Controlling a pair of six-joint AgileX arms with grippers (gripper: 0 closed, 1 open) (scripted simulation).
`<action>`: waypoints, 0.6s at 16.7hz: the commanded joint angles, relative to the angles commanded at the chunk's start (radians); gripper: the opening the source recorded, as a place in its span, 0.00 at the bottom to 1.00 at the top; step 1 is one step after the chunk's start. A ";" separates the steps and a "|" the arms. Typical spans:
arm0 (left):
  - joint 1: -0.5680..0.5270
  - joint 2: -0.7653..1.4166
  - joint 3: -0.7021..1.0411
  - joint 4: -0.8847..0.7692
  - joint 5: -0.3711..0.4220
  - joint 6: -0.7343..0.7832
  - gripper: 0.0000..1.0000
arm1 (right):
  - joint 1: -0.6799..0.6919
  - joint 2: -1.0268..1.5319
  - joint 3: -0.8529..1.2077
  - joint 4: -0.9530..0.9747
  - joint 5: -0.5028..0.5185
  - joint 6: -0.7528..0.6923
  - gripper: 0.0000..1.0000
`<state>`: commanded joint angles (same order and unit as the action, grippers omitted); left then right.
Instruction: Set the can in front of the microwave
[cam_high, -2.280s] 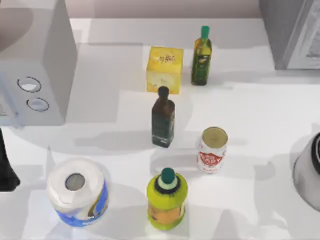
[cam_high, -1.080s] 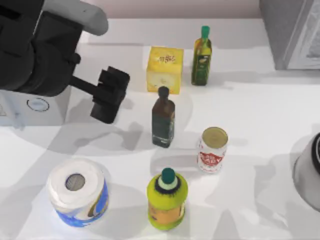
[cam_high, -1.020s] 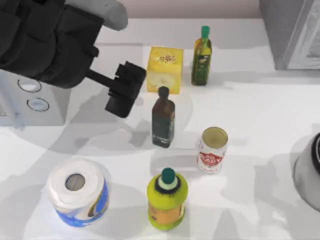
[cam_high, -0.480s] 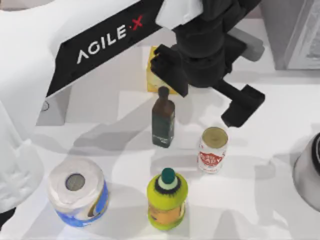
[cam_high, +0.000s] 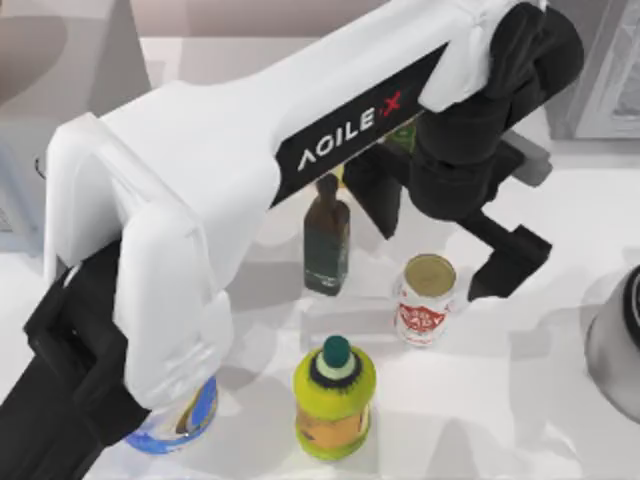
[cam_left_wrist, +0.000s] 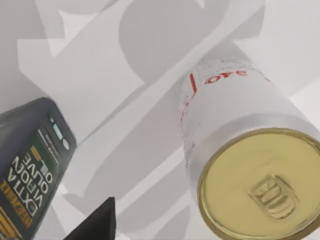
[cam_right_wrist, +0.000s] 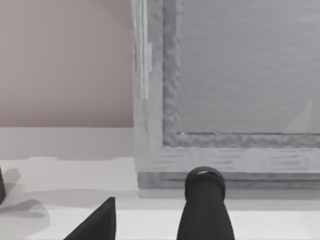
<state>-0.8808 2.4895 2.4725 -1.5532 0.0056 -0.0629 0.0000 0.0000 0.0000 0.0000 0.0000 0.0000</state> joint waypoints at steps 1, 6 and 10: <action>0.000 0.000 0.000 0.000 0.000 0.000 1.00 | 0.000 0.000 0.000 0.000 0.000 0.000 1.00; 0.004 0.000 -0.005 0.005 0.001 0.001 1.00 | 0.000 0.000 0.000 0.000 0.000 0.000 1.00; -0.008 -0.005 -0.099 0.095 0.000 -0.008 1.00 | 0.000 0.000 0.000 0.000 0.000 0.000 1.00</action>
<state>-0.8891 2.4850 2.3738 -1.4587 0.0059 -0.0705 0.0000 0.0000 0.0000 0.0000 0.0000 0.0000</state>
